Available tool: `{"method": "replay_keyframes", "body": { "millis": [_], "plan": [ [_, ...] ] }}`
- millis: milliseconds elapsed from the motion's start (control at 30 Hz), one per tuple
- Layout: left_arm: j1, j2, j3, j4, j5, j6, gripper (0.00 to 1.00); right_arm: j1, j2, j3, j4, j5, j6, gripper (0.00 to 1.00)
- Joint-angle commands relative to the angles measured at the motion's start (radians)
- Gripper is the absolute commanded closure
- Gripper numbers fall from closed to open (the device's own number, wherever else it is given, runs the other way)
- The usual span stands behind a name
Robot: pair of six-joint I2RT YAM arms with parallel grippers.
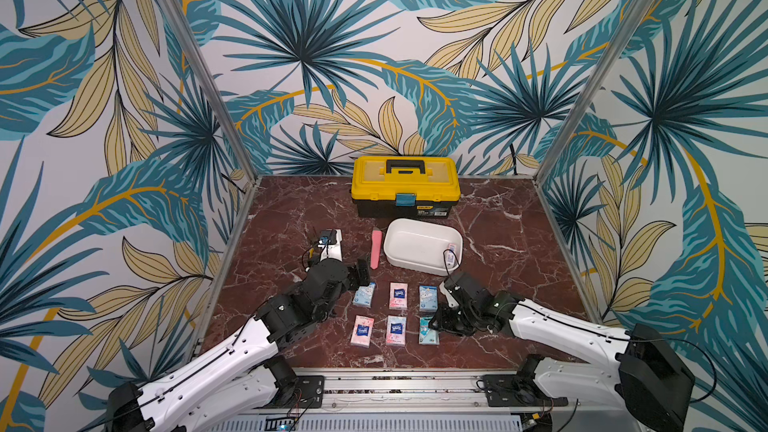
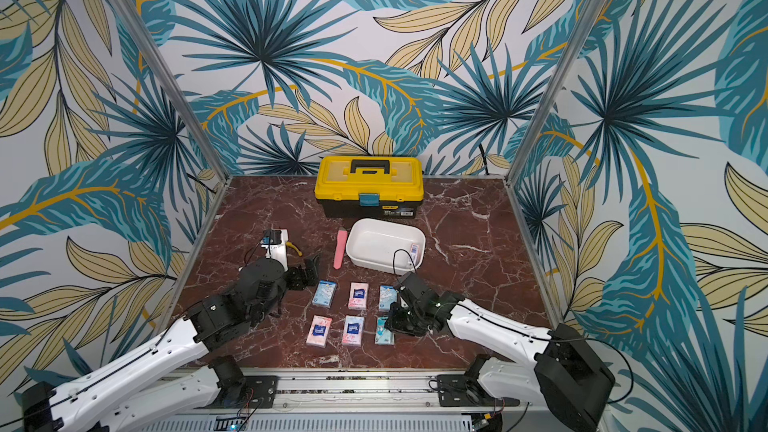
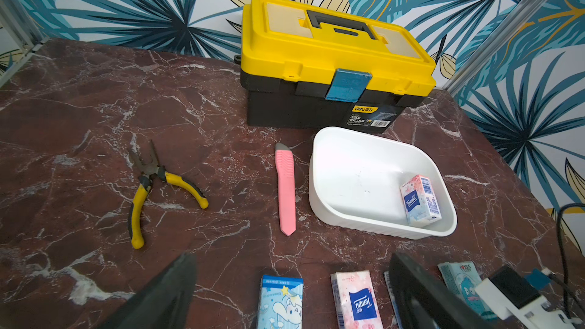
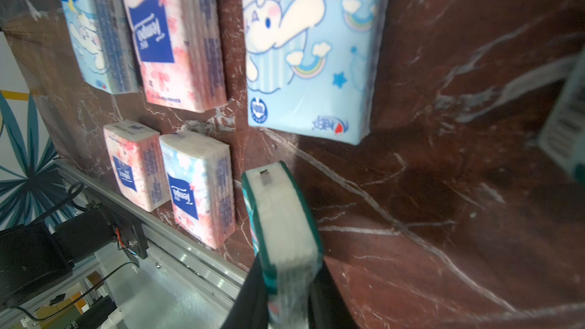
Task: Take the pocket tissues out of the storage box
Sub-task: Place the pocket tissues at the center of the board.
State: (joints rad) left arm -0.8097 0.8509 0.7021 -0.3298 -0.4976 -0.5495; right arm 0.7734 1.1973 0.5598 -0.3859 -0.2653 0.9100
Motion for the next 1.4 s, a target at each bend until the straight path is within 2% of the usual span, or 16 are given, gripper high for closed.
{"method": "replay_keyframes", "body": {
  "millis": [0,367,933,1067,1367],
  "plan": [
    [0.005,-0.01,-0.016,-0.002,-0.01,0.005,0.0,0.004,0.019,-0.018,0.004,-0.015,0.01,0.76],
    [0.006,-0.01,-0.013,0.005,-0.011,0.006,0.0,0.004,0.06,0.012,-0.039,0.038,-0.014,0.72],
    [0.006,-0.009,-0.006,0.017,-0.047,0.019,0.0,0.004,0.093,0.13,-0.19,0.107,-0.079,0.48],
    [0.006,-0.009,-0.004,0.021,-0.061,0.021,0.0,0.004,0.088,0.189,-0.264,0.152,-0.115,0.42],
    [0.006,-0.01,0.01,0.029,-0.114,0.032,0.0,-0.01,0.114,0.438,-0.48,0.324,-0.246,0.32]
  ]
}}
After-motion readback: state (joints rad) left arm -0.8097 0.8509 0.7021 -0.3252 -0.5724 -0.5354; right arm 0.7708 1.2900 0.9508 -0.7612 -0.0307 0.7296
